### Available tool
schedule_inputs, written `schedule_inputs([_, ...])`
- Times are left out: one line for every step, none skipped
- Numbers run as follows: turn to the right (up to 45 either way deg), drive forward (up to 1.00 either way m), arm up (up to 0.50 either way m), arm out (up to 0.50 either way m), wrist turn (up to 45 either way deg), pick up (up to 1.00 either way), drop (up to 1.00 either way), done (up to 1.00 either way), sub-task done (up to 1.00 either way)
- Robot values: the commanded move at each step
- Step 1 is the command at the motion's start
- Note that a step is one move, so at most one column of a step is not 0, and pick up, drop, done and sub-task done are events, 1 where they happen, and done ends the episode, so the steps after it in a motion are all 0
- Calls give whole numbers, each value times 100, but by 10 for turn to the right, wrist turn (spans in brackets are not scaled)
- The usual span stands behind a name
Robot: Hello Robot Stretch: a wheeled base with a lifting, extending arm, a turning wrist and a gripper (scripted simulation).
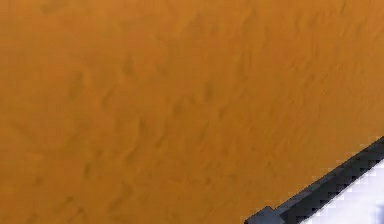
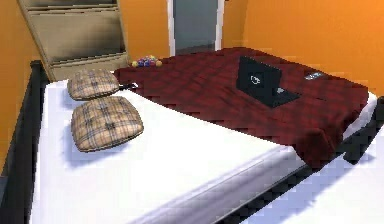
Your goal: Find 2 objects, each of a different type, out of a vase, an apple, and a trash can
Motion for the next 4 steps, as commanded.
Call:
schedule_inputs([450,0,0,0,0,0,0,0,0])
schedule_inputs([450,0,0,0,0,0,0,0,0])
schedule_inputs([450,0,0,0,0,0,0,0,0])
schedule_inputs([180,0,0,0,0,0,0,0,0])
